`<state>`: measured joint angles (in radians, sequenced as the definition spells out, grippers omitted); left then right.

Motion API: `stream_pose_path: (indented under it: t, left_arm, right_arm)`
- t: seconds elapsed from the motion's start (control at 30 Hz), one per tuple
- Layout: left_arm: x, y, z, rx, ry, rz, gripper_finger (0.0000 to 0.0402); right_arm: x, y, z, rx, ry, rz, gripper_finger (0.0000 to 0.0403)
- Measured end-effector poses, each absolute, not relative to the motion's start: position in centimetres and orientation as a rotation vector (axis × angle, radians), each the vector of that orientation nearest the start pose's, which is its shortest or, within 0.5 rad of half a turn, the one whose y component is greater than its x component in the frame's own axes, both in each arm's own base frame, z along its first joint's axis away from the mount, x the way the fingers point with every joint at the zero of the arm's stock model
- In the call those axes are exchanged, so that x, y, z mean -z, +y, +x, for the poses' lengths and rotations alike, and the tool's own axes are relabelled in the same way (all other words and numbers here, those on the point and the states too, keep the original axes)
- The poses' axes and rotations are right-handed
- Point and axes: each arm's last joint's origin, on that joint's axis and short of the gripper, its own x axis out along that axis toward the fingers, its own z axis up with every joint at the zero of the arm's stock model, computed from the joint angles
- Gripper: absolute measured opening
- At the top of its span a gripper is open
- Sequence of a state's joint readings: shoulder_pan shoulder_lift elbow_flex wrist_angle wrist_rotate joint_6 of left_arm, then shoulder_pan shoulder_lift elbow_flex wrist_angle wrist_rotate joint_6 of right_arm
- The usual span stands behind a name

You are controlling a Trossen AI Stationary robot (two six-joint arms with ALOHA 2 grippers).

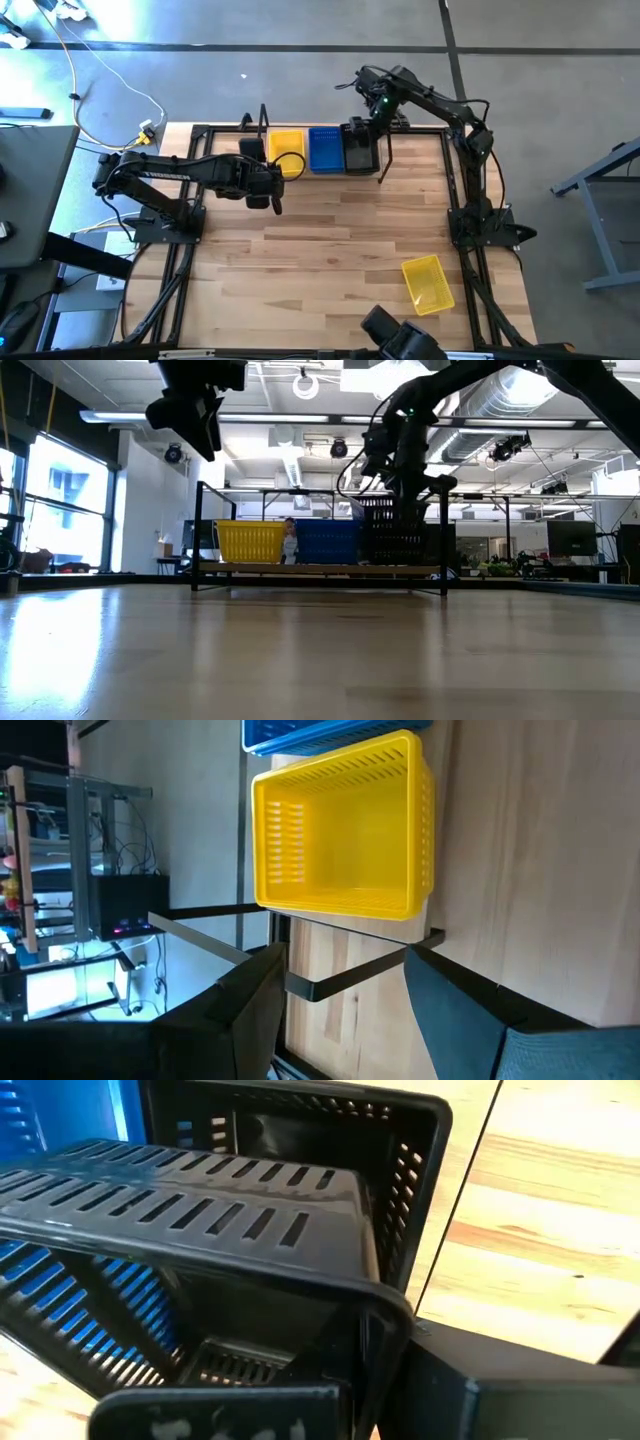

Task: Stack baskets on shelf by color
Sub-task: Stack the black basket on top of the black baskets on the shelf, then stack the yellow basket on top of the yellow baskets on the shelf

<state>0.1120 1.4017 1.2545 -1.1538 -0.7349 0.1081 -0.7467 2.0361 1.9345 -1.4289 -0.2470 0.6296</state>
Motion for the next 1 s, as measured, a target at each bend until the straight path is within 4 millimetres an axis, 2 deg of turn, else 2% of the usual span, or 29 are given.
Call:
stream_pose_path:
  t: [0.3, 0.57, 0.73, 0.87, 1.0]
  left_arm:
    - [-30.1, 4.7, 24.7, -0.655, 1.314, 0.498, 0.0197]
    - [-30.1, 4.7, 24.7, -0.655, 1.314, 0.498, 0.0197]
    - [-30.1, 4.7, 24.7, -0.655, 1.314, 0.498, 0.0197]
    - [-30.1, 4.7, 24.7, -0.655, 1.315, 0.498, 0.0197]
    - [-30.1, 4.7, 24.7, -0.655, 1.315, 0.498, 0.0197]
  right_arm:
    - [-27.8, -26.0, 29.3, 0.844, 1.236, 1.242, 0.0003]
    - [-28.0, -26.1, 29.3, 0.85, 1.238, 1.228, 0.0063]
    - [-29.6, -26.3, 29.2, 0.894, 1.196, 1.184, 0.0091]
    - [-31.6, -26.2, 28.9, 0.936, 1.184, 1.127, 0.0094]
    - [-32.7, -25.8, 28.8, 0.953, 1.187, 1.099, 0.0094]
